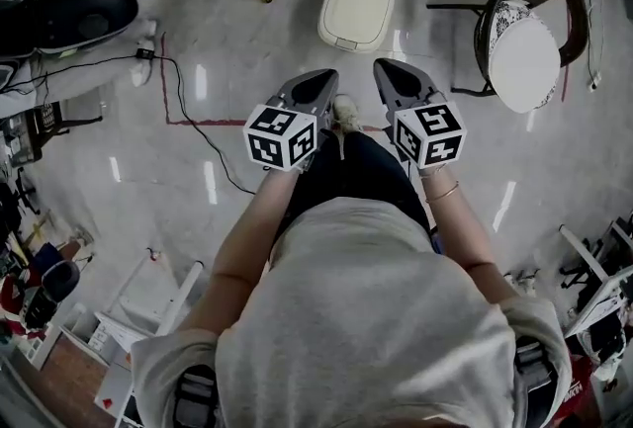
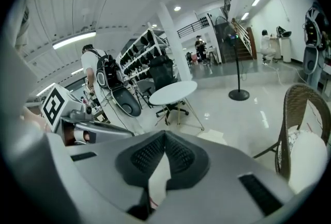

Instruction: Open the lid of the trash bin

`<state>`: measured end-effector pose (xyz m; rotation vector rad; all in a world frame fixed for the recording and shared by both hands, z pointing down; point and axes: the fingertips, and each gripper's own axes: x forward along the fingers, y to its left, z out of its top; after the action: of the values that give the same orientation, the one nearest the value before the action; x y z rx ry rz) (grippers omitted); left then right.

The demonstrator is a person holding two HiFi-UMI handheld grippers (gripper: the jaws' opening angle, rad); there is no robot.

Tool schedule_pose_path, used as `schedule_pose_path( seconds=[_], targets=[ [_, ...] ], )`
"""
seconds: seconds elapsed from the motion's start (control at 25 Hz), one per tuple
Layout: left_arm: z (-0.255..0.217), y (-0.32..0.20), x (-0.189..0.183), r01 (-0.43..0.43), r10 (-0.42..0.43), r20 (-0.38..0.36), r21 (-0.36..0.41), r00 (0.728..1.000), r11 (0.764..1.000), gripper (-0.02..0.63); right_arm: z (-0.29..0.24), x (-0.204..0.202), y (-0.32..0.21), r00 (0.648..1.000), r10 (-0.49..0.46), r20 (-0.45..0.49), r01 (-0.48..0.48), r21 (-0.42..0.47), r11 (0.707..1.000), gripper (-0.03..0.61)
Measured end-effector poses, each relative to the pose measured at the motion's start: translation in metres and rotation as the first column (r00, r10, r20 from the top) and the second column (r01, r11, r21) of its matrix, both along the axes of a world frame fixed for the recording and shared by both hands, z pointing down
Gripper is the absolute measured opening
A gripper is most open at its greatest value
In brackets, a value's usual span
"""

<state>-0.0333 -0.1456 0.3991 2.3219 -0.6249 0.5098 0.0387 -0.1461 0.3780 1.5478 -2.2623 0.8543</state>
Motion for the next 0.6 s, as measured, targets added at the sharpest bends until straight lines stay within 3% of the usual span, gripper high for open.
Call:
schedule_pose_path(
  seconds=[0.32, 0.6],
  targets=[
    [0.053, -0.018, -0.013, -0.033, 0.035, 0.029, -0.077, 0.999, 0.996, 0.006, 0.047, -0.01, -0.016, 0.999, 0.036, 0.002, -0.036, -0.061, 0.998, 0.008],
    [0.116, -0.019, -0.021, -0.041, 0.051, 0.061, -0.154, 0.997, 0.987, 0.005, 0.114, -0.032, -0.014, 1.0, 0.018, 0.023, -0.014, -0.171, 0.985, 0.008]
  ],
)
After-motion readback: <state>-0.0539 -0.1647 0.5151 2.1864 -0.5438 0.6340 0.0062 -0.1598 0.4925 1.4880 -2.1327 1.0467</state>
